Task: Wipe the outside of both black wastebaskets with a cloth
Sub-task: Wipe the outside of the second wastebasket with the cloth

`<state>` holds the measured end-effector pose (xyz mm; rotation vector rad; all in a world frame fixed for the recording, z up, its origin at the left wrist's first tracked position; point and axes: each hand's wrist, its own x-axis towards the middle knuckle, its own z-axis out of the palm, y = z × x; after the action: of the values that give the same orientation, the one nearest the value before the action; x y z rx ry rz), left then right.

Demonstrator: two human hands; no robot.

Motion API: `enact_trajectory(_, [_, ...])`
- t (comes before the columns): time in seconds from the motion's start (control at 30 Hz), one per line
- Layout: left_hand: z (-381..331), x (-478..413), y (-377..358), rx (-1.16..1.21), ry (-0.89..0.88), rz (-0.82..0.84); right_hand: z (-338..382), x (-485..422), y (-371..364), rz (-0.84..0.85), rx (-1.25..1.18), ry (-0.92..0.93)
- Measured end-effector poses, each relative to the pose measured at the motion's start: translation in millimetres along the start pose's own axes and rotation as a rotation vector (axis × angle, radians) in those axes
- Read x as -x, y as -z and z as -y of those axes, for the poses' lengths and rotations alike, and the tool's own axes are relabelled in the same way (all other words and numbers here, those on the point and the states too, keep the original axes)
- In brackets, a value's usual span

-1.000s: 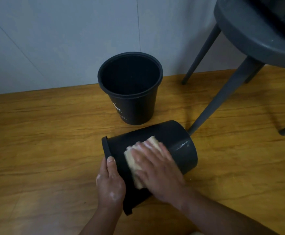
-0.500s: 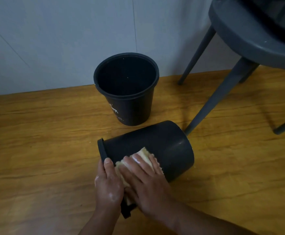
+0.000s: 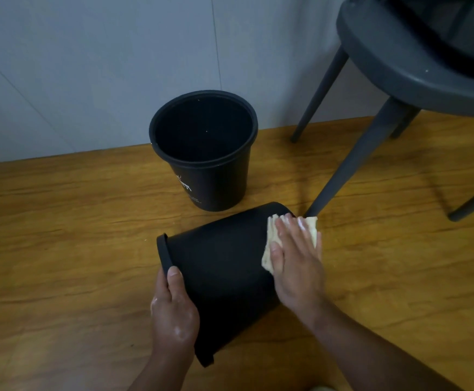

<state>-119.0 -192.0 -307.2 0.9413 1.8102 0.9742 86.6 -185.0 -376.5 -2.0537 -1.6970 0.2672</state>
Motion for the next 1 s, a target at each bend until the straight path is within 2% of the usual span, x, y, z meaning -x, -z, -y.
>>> enact_trajectory(0.07, [-0.1,0.1,-1.0,0.000,0.003,-0.008,27.3,16.4,-3.8,0.070,0.034,0.107])
enact_trajectory(0.2, [2.7,-1.1,-1.3,-0.038,0.003,-0.026,72.0,48.3,-15.5,0.179,0.047,0.494])
enact_trajectory(0.3, [4.2,-1.9,0.5,-0.054,-0.023,-0.022,74.6,48.6,-12.7,0.210,0.071,0.588])
enact_trajectory(0.37, [3.1,-3.1,0.5,-0.047,-0.014,-0.020,66.4,40.0,-8.7,0.238,0.085,0.564])
enact_trajectory(0.57, [2.4,-7.6,2.7,-0.026,-0.023,0.009,23.4,2.3,7.4,0.222,0.148,0.252])
enact_trajectory(0.77, [-3.6,-6.1,2.8,0.020,-0.038,0.024,-7.3,-20.4,10.6,0.152,0.115,0.143])
enact_trajectory(1.0, [-3.9,-10.1,6.3,-0.037,-0.080,0.029,-2.5,-18.3,13.6,0.119,0.059,0.043])
